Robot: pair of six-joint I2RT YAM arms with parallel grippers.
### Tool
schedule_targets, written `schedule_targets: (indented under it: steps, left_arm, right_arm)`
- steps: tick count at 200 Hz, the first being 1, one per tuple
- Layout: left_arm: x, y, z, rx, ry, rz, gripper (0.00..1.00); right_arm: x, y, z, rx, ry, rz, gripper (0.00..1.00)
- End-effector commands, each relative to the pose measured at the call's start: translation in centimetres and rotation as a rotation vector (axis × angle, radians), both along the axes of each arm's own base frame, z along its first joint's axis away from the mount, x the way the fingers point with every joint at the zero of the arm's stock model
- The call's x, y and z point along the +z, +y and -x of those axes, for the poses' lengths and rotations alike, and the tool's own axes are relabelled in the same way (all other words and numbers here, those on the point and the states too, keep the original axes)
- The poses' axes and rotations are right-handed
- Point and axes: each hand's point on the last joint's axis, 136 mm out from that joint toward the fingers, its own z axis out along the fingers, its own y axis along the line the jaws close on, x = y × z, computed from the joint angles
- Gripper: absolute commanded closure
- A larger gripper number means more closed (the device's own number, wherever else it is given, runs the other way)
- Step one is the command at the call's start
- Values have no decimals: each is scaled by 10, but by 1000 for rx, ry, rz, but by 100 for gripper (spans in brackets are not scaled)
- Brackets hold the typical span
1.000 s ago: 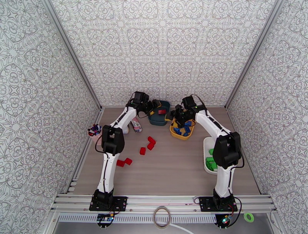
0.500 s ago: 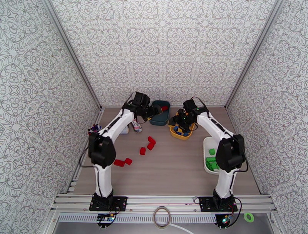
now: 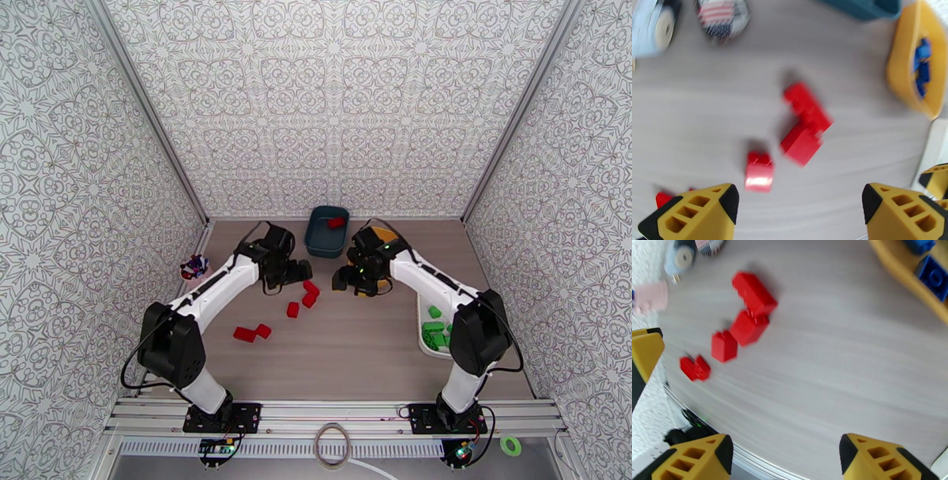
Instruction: Sort the legos into containers by color
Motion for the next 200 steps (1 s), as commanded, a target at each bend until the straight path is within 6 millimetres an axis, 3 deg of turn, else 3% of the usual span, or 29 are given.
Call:
schedule_targets:
  steps: [1,34,85,142,200]
  left_arm:
    - [-10,12,21,-24,17,-74,11]
    - [-36,10,43,-69,76,-133,11]
    - [-73,4,57,-108,151,-184,17]
    - [-99,7,51,-117,205,-222,27]
    - [-106,8,35,-131,221,-239,35]
  right_arm:
    - [-6,-3,14,23,-28,57,24]
    - [-24,-3,36,51,-1,93,24]
    - [-43,-11,59,61,41,123,25]
    - [-51,-13,67,60,65,130,26]
    - [-51,-10,68,56,68,124,27]
